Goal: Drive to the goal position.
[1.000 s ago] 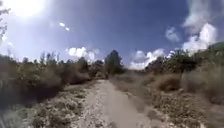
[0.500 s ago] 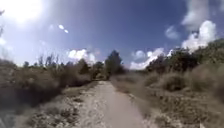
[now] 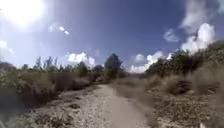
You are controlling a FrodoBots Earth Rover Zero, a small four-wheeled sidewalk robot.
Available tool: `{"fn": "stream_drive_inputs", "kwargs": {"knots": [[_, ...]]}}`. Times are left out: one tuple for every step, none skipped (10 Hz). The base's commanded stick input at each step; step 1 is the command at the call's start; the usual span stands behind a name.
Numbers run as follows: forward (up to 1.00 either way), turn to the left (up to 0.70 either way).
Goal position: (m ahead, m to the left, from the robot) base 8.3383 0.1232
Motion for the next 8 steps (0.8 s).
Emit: {"fn": "stream_drive_inputs", "kwargs": {"knots": [[0.45, 0.0], [0.45, 0.0], [0.45, 0.0], [0.45, 0.0], [0.45, 0.0], [0.45, 0.0], [0.45, 0.0], [0.45, 0.0]]}}
